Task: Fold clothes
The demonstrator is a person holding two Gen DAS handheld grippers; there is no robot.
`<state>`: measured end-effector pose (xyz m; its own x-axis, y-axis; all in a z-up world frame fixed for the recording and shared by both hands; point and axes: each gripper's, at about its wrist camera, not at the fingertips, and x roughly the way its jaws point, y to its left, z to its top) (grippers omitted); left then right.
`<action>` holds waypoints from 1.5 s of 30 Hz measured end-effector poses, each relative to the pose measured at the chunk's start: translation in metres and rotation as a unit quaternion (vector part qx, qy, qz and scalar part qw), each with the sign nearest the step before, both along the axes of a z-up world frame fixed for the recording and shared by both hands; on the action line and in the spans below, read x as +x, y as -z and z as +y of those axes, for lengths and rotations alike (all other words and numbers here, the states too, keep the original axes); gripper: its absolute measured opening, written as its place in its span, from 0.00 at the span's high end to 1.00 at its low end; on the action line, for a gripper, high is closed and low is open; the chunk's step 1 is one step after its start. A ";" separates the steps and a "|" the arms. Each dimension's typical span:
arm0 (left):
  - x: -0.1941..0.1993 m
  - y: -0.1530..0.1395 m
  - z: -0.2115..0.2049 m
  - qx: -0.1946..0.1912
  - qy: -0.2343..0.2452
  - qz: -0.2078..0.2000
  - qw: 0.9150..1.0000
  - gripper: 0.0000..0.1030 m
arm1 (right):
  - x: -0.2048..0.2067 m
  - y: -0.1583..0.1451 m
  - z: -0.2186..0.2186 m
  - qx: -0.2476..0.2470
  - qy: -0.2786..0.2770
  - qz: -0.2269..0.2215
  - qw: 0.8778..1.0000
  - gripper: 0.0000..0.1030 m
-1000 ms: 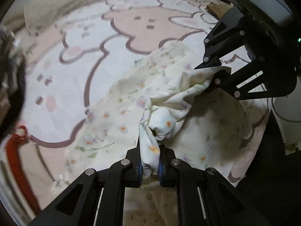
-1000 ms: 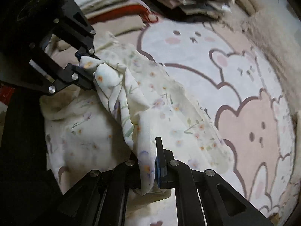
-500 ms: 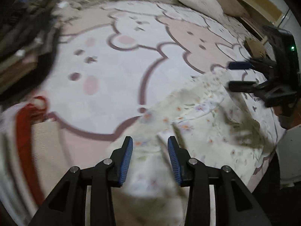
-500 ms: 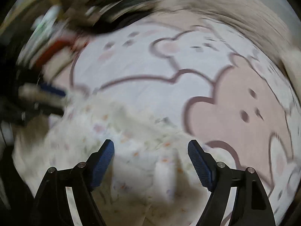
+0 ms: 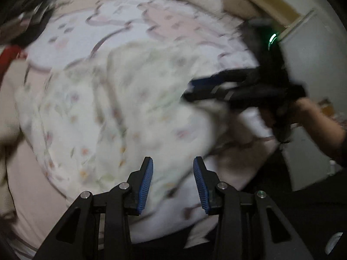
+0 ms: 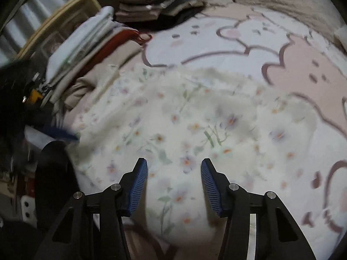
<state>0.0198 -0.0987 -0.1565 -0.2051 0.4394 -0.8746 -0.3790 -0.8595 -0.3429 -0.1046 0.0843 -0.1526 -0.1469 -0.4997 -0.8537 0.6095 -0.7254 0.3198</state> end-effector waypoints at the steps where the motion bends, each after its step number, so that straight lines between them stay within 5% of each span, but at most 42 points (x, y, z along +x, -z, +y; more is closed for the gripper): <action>1: -0.003 0.006 -0.008 0.002 -0.013 -0.007 1.000 0.63 | -0.005 0.005 0.001 -0.004 0.013 -0.005 1.000 0.49; 4: -0.011 0.001 -0.033 0.027 -0.064 -0.023 0.997 0.69 | -0.015 0.001 0.010 -0.027 0.056 -0.015 0.998 0.49; 6: -0.004 -0.021 -0.036 0.016 -0.067 0.018 0.997 0.63 | -0.012 -0.018 0.027 -0.060 0.077 -0.003 0.995 0.49; 8: 0.009 -0.045 -0.027 -0.034 -0.046 0.082 0.995 0.52 | 0.001 -0.040 0.045 -0.070 0.086 0.048 0.993 0.49; 10: 0.030 -0.061 -0.006 -0.122 -0.002 0.164 0.979 0.51 | 0.023 -0.055 0.059 -0.033 0.084 0.117 0.989 0.49; 14: 0.079 -0.049 0.034 -0.271 0.112 0.276 0.915 0.50 | 0.084 -0.051 0.066 0.118 0.013 0.262 0.958 0.49; 17: 0.109 -0.019 0.047 -0.362 0.189 0.311 0.858 0.50 | 0.134 -0.028 0.062 0.224 -0.071 0.341 0.910 0.49; 20: 0.132 0.023 0.060 -0.445 0.259 0.339 0.787 0.50 | 0.170 0.002 0.063 0.292 -0.137 0.387 0.864 0.49; 21: 0.135 0.033 0.061 -0.464 0.271 0.344 0.770 0.50 | 0.180 0.012 0.063 0.311 -0.159 0.400 0.847 0.49; 23: 0.140 0.048 0.060 -0.492 0.283 0.353 0.744 0.50 | 0.191 0.032 0.062 0.341 -0.192 0.427 0.815 0.49; 24: 0.140 0.058 0.061 -0.509 0.289 0.367 0.723 0.50 | 0.196 0.042 0.061 0.356 -0.208 0.441 0.798 0.49; 28: 0.135 0.071 0.065 -0.535 0.303 0.410 0.674 0.46 | 0.193 0.062 0.046 0.377 -0.229 0.499 0.746 0.49; 37: 0.117 0.082 0.068 -0.534 0.328 0.451 0.636 0.47 | 0.168 0.076 0.006 0.361 -0.294 0.579 0.669 0.49; 42: 0.109 0.077 0.064 -0.524 0.320 0.466 0.637 0.45 | 0.163 0.079 0.007 0.332 -0.327 0.604 0.646 0.49; 45: 0.103 0.075 0.067 -0.528 0.311 0.473 0.633 0.45 | 0.156 0.083 -0.001 0.337 -0.327 0.634 0.615 0.49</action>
